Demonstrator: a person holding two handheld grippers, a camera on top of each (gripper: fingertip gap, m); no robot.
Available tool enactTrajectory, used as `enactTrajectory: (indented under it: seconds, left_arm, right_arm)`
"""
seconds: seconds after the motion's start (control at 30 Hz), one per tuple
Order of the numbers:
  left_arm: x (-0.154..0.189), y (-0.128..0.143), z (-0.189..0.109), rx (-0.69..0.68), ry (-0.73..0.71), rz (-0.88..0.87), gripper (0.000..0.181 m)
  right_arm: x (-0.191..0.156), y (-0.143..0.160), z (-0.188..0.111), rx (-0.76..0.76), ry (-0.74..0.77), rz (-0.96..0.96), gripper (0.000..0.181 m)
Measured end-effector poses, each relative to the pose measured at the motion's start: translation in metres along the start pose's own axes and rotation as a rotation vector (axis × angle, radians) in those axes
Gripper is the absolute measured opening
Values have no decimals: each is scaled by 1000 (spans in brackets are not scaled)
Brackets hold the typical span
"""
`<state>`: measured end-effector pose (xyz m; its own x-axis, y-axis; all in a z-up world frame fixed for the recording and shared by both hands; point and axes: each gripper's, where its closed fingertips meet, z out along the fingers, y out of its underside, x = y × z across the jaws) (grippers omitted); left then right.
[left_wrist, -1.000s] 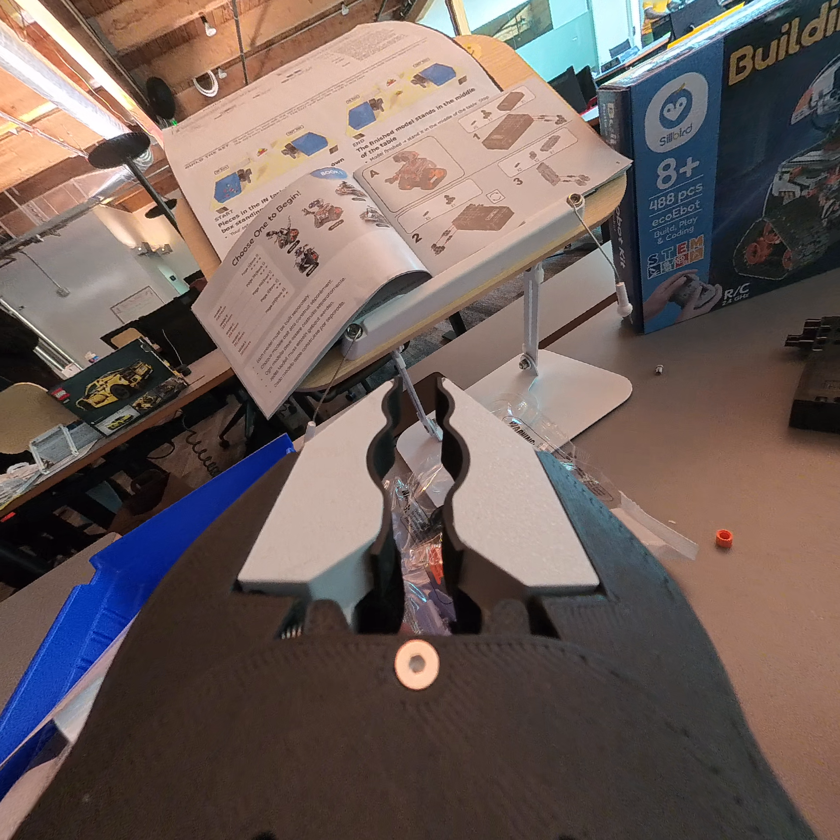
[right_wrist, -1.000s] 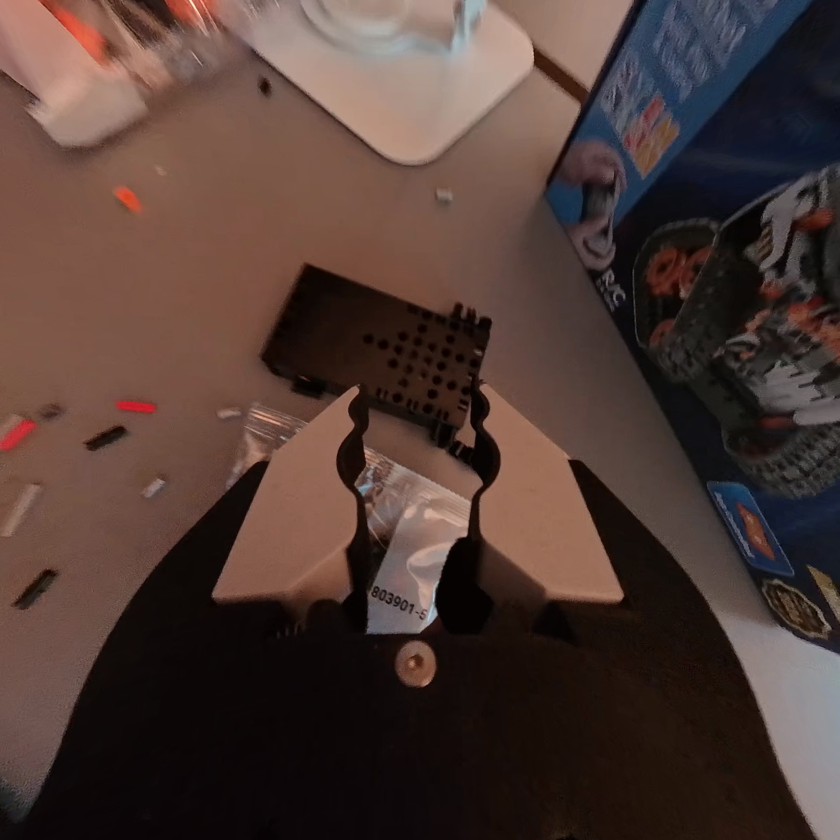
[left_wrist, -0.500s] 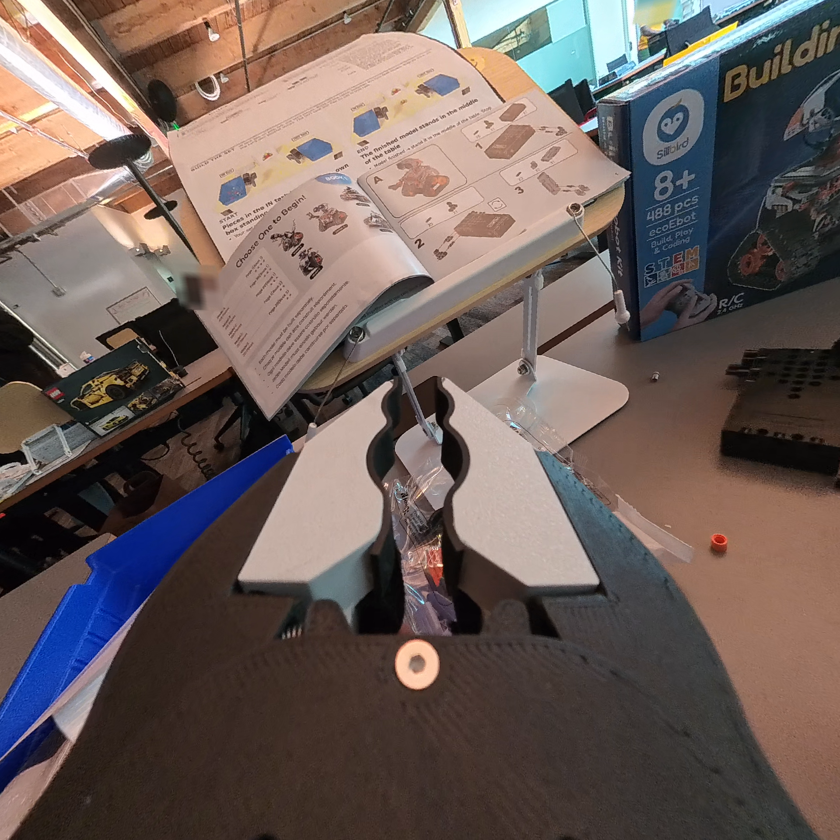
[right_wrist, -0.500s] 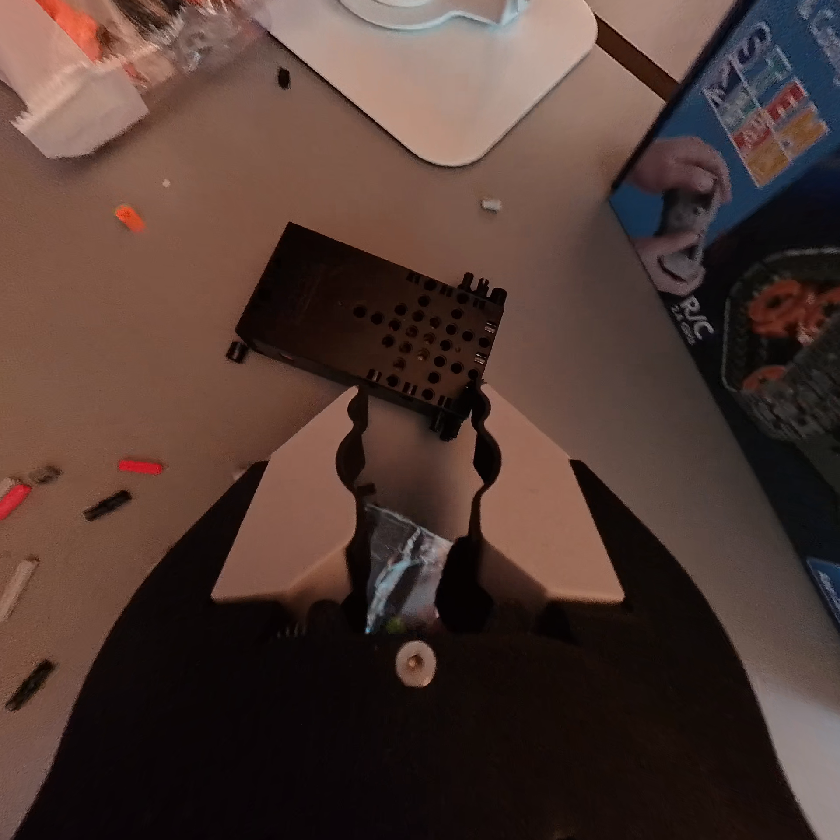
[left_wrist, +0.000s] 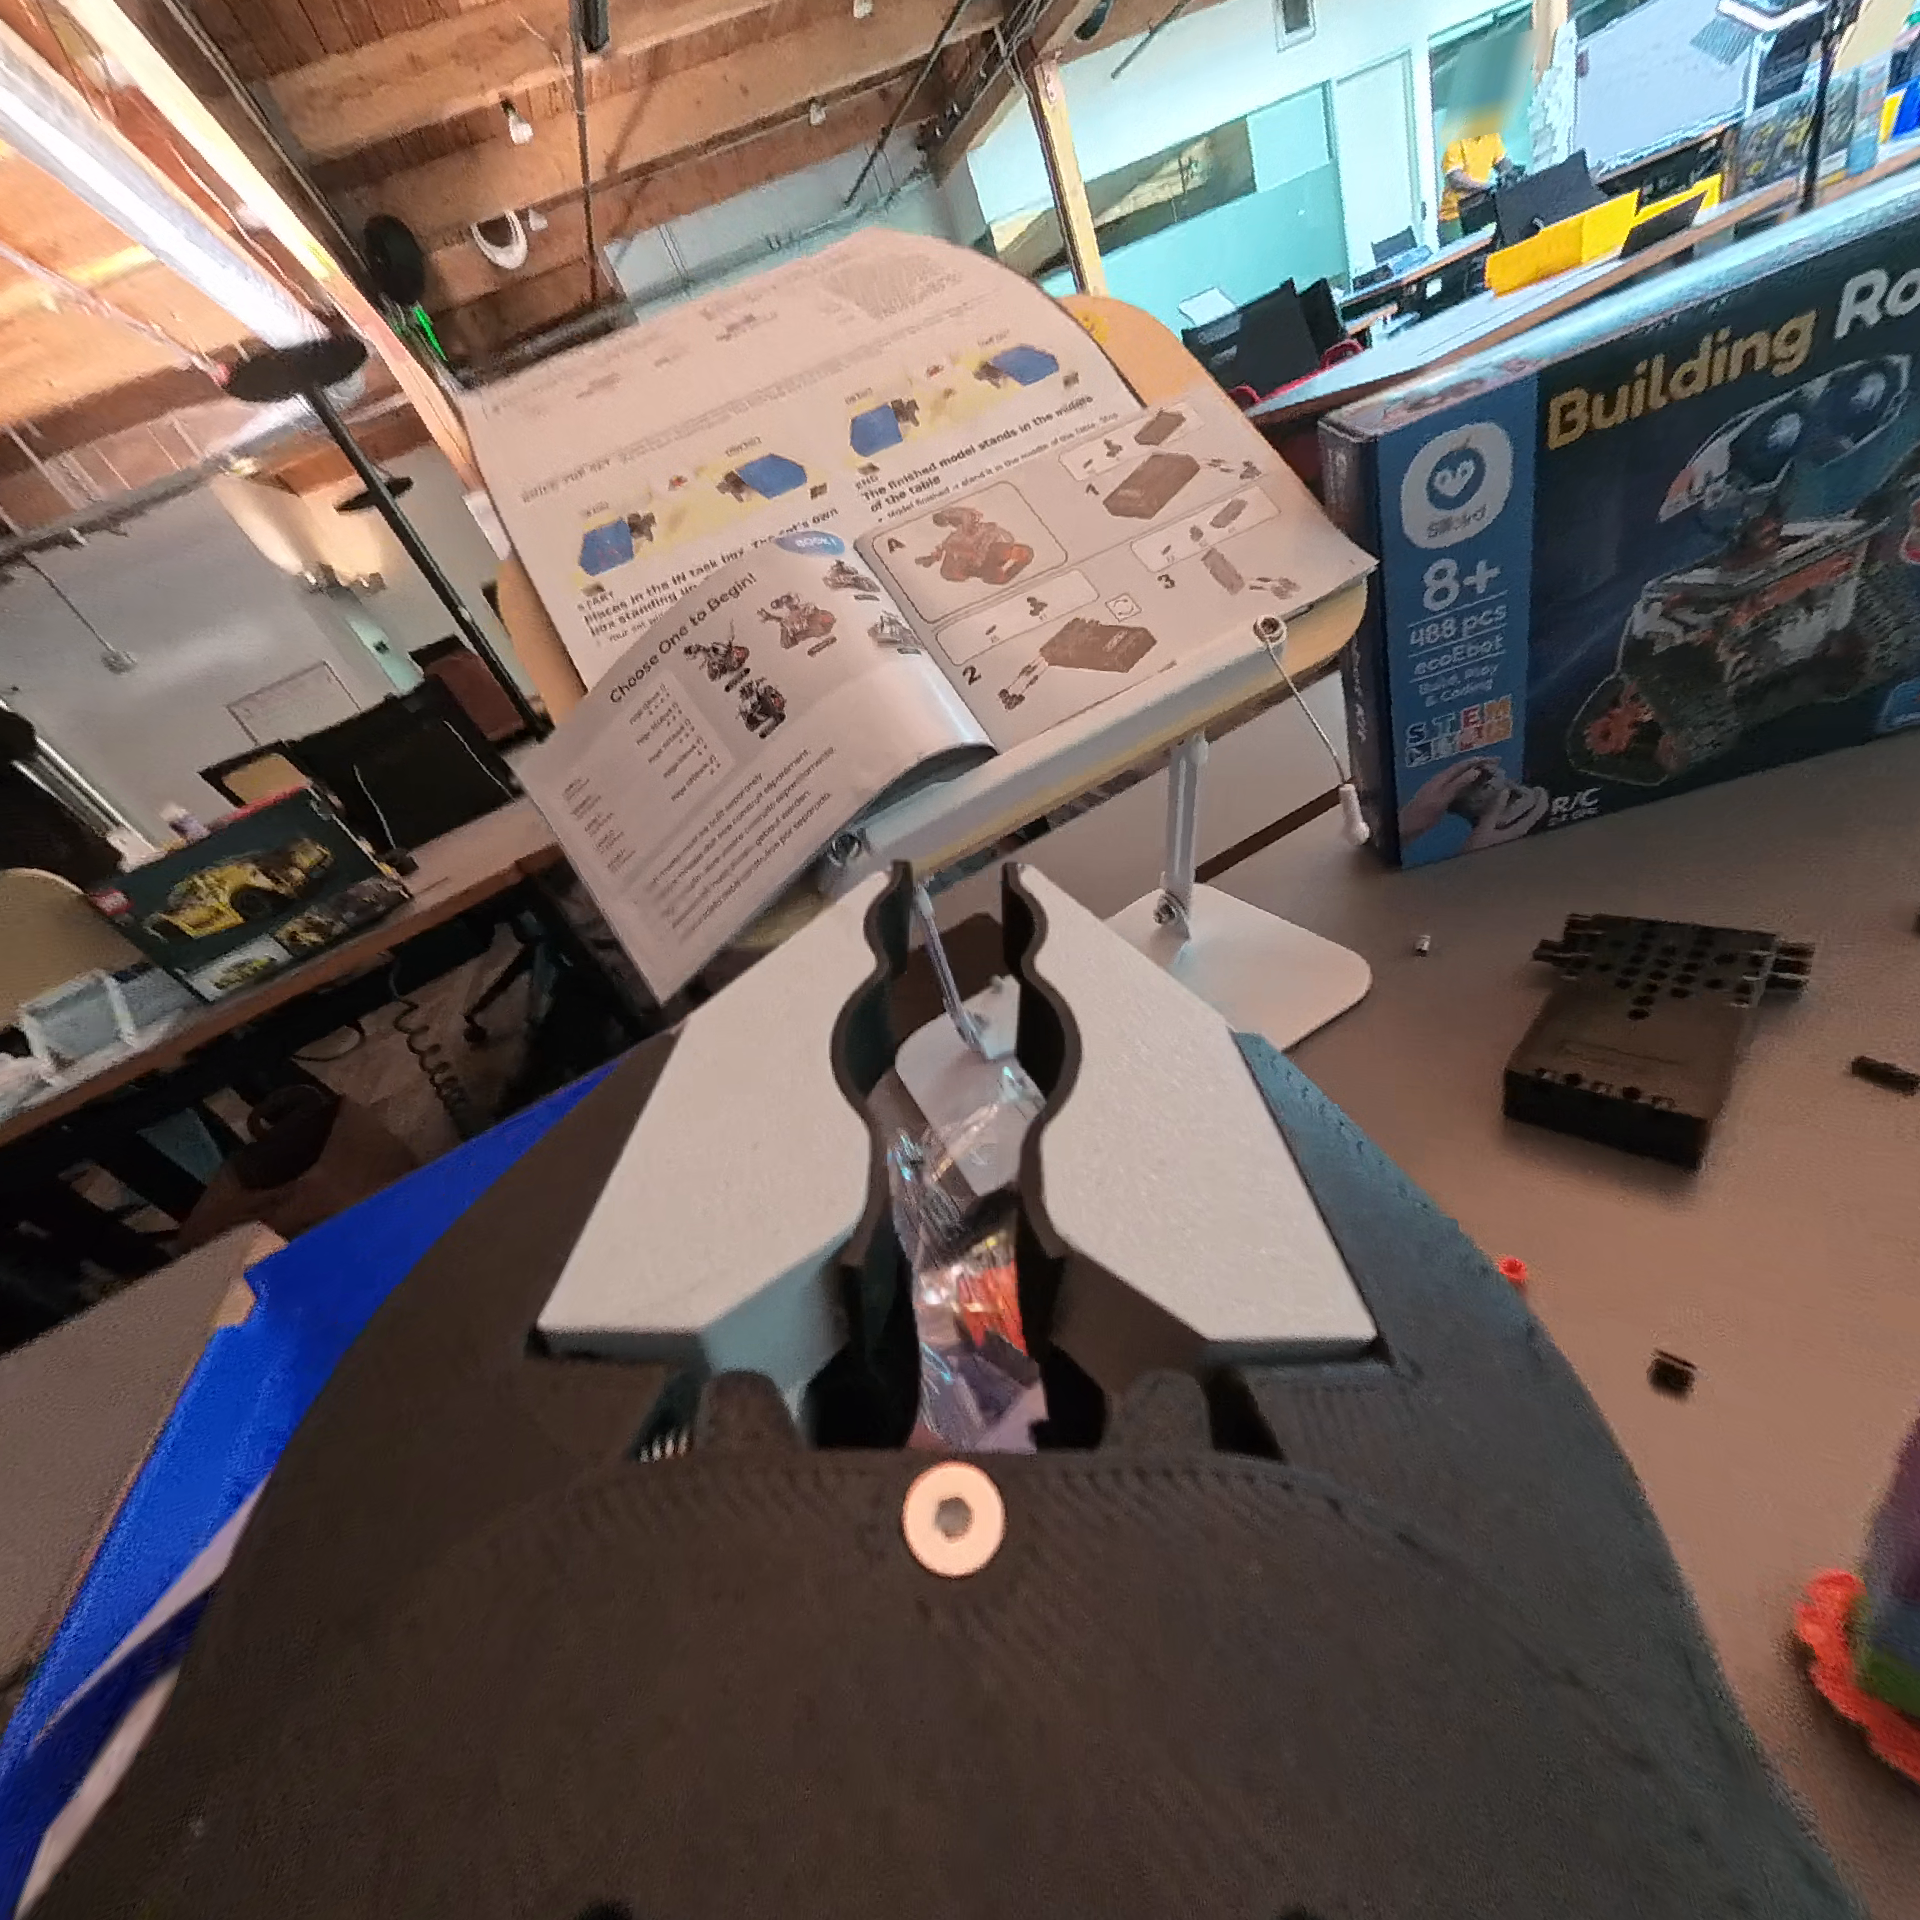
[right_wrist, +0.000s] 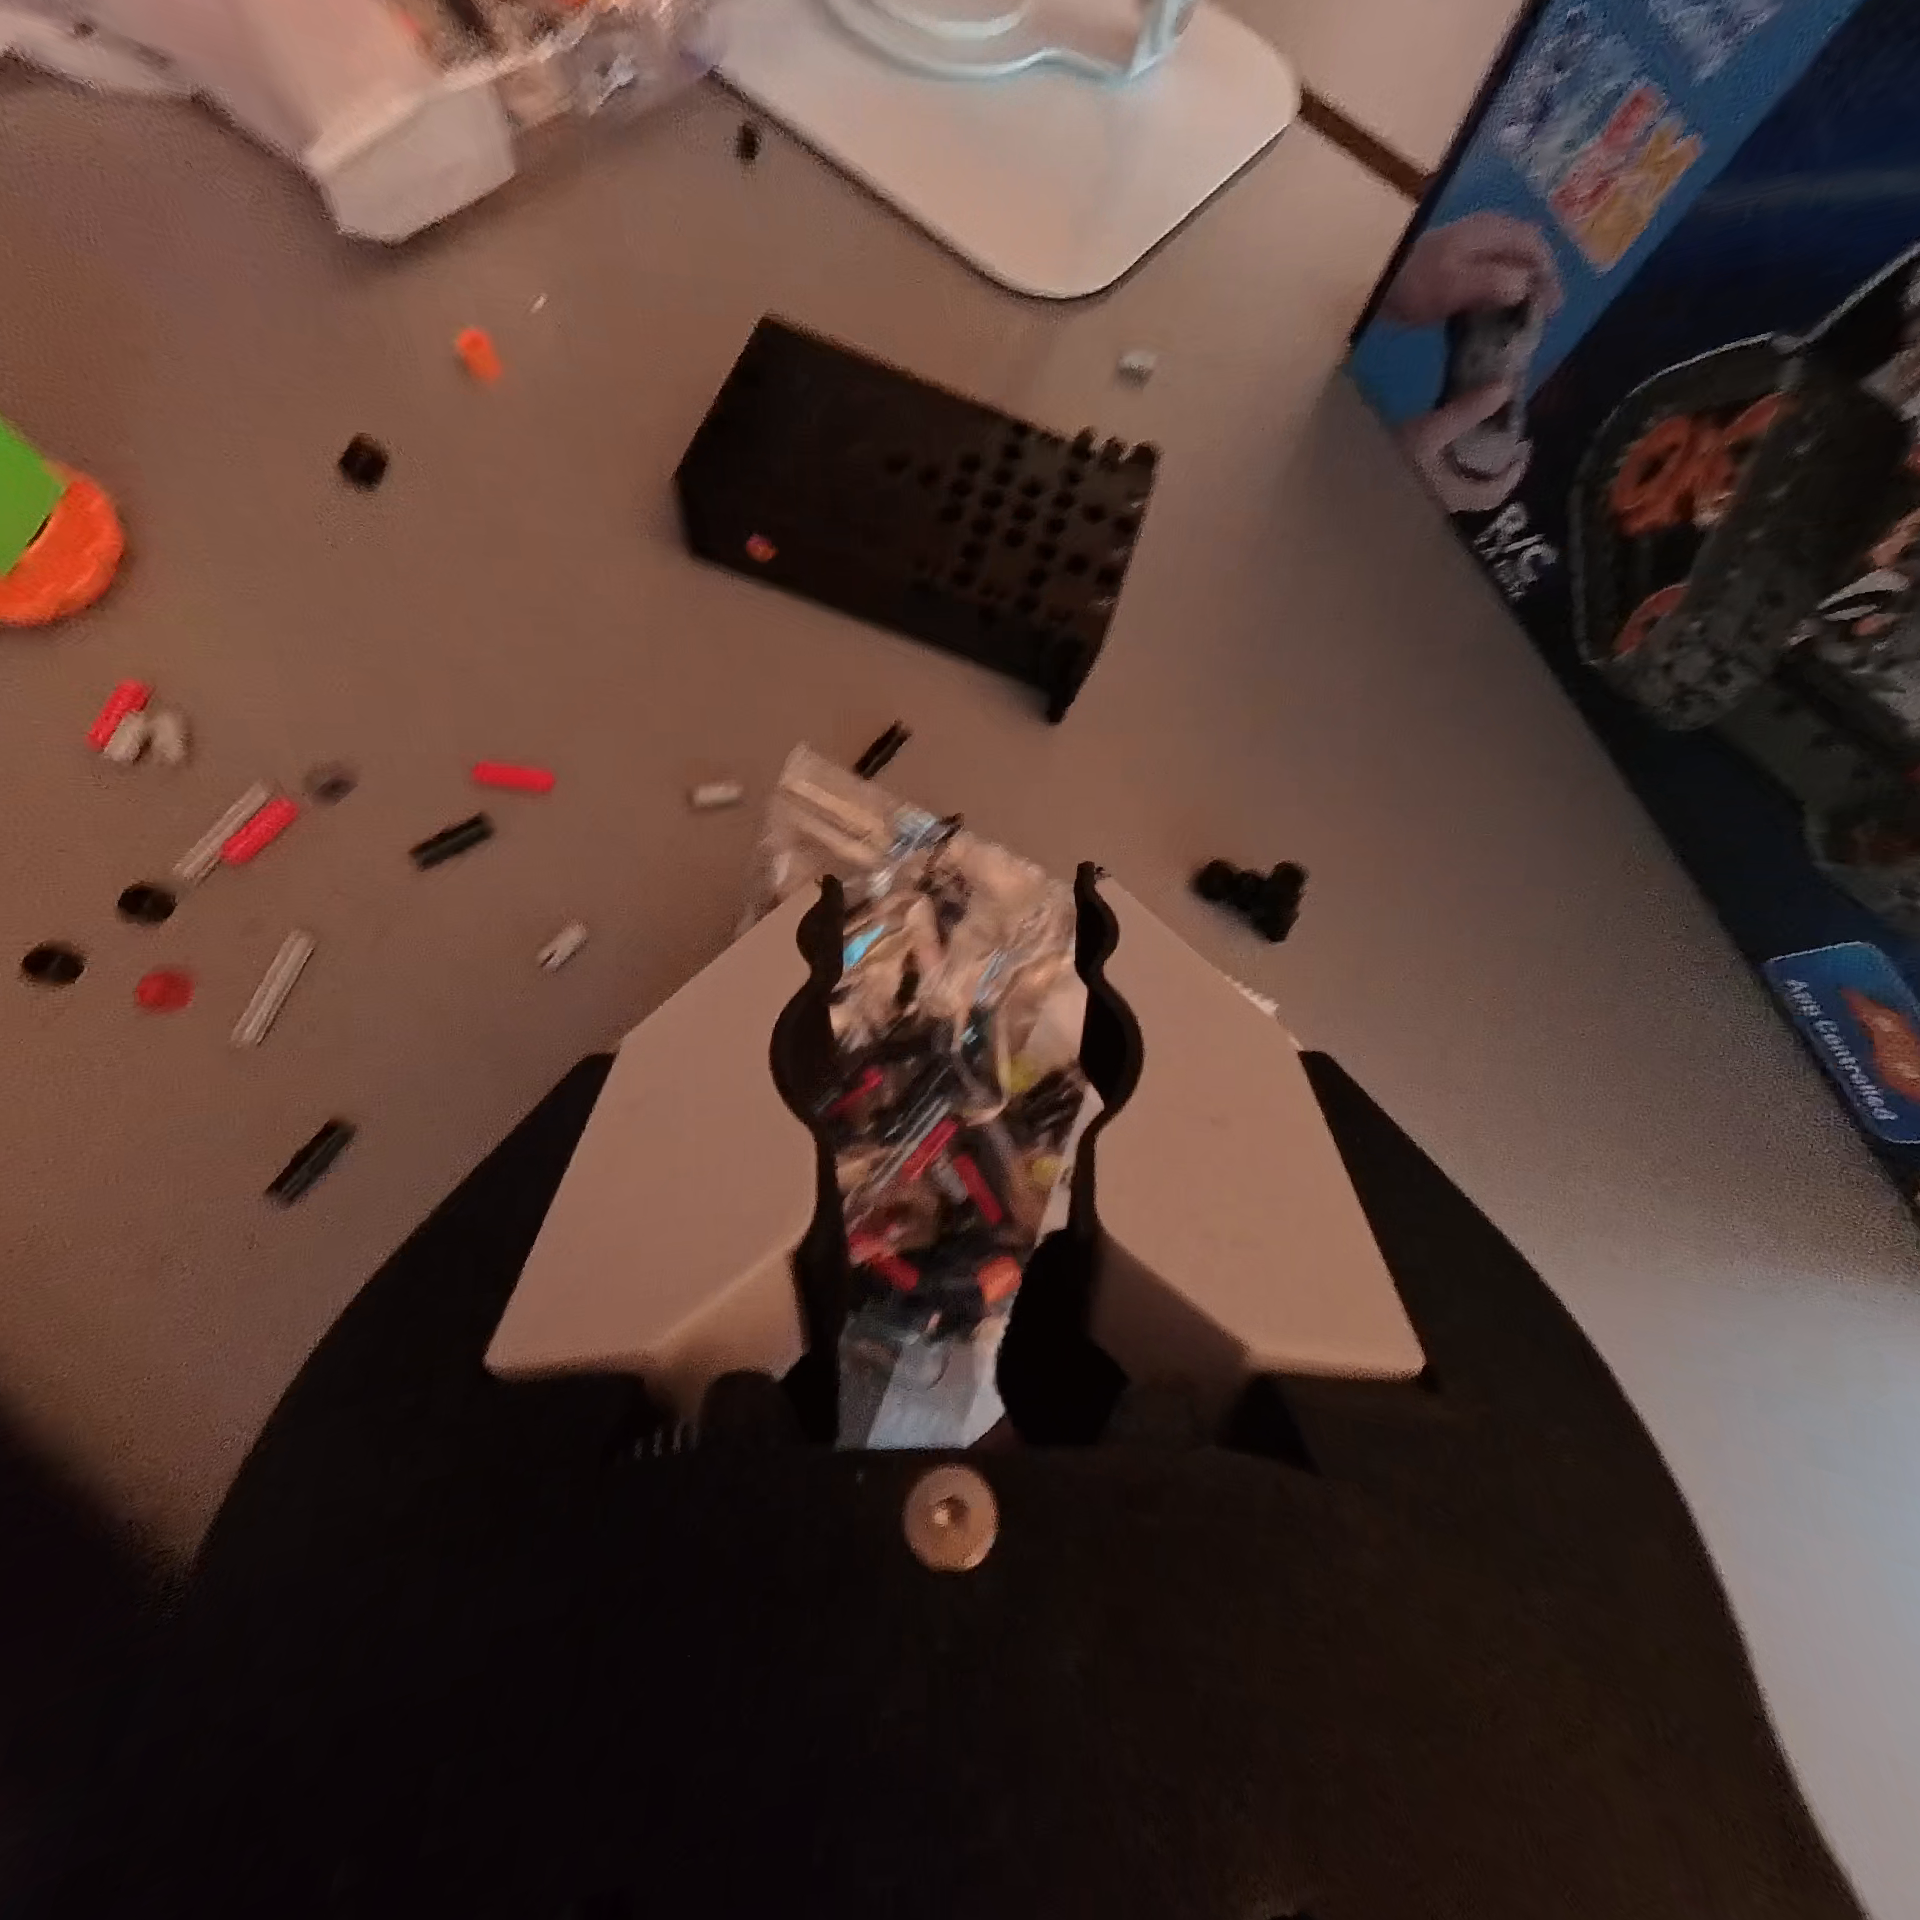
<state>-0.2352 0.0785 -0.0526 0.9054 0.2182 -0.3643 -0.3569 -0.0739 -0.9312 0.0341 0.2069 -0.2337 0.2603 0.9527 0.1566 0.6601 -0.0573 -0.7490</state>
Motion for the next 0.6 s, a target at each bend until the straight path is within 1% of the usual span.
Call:
enactTrajectory:
  seconds: [0.1,0.2,0.3,0.47,0.6]
  left_arm:
    - [8,9,-16,-46,22,-12,16]
    - [19,19,-32,-78,43,-26,17]
    - [32,30,-42,-93,65,-28,17]
    - [48,48,-36,-138,90,10,16]
    - [59,53,-32,-146,120,6,17]
  right_arm:
    - [-13,16,-6,-49,-5,-46,41]
    - [-19,32,-5,-93,-22,-41,36]
    - [-22,34,-3,-101,-50,-19,30]
    - [-13,29,8,-120,-56,-8,28]
    - [8,28,16,-137,-35,2,27]
